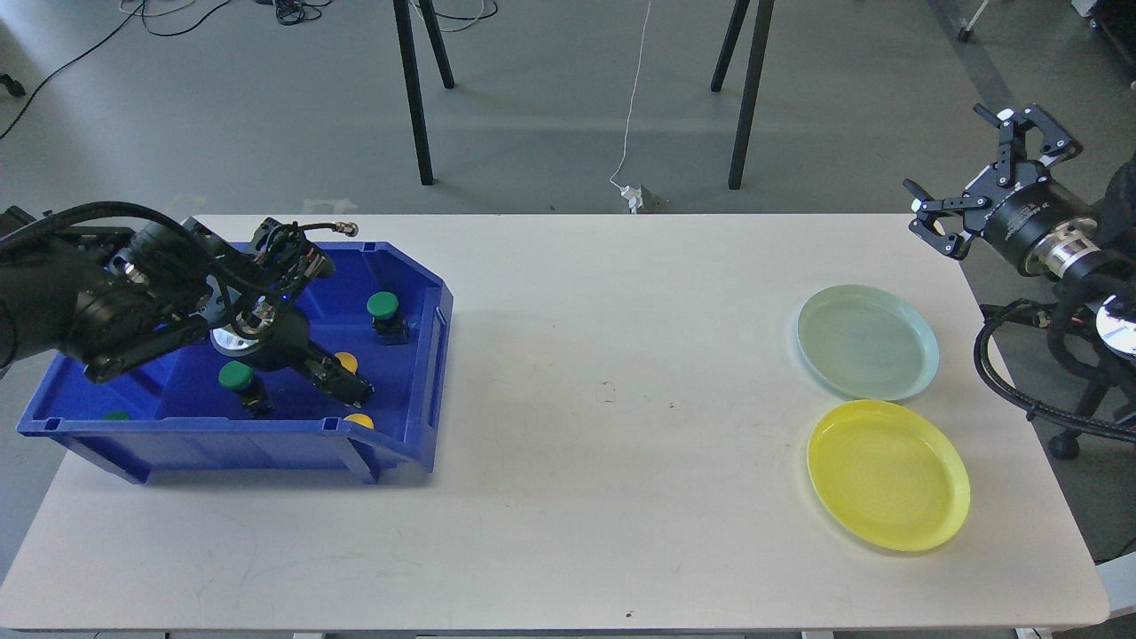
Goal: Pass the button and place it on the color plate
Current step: 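Lower the left gripper into the bin and grasp a yellow-topped button, then lift the yellow-topped button out of the bin with the left gripper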
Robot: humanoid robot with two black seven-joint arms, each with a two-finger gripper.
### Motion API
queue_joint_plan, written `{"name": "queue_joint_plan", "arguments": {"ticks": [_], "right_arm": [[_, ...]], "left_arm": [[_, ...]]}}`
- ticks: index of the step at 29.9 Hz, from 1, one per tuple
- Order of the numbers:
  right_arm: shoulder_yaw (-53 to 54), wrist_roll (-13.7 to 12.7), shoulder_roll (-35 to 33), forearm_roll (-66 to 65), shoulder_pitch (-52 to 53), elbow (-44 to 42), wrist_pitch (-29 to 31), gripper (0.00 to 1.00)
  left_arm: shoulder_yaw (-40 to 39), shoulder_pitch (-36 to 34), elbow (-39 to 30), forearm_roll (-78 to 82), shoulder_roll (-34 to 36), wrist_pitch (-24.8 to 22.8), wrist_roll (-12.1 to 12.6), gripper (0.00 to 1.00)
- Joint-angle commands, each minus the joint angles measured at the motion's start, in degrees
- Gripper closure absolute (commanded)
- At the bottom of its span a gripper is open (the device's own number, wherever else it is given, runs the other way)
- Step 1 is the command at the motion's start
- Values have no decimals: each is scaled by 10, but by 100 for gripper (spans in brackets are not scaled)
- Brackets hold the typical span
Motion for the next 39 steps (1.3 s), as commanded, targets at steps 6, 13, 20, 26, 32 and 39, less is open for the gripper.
{"name": "queue_joint_plan", "arguments": {"ticks": [6, 13, 20, 26, 32, 39], "right_arm": [[0, 0, 0, -1, -4, 0, 0, 0], [0, 0, 0, 0, -4, 0, 0, 0], [1, 0, 0, 0, -5, 0, 0, 0], [1, 1, 0, 0, -5, 0, 0, 0], [6, 1, -1, 0, -5, 0, 0, 0], [14, 2, -6, -1, -6, 31, 0, 0]], "left_arm": [[-14, 11, 2, 1, -1, 0, 0, 32], [-17, 12, 16, 0, -2, 0, 0, 47], [-29, 13, 17, 1, -2, 0, 0, 65], [-37, 10, 11, 2, 9, 0, 0, 92], [-99, 9, -18, 1, 70, 0, 0, 91], [-273, 2, -167, -58, 218, 0, 0, 90]]}}
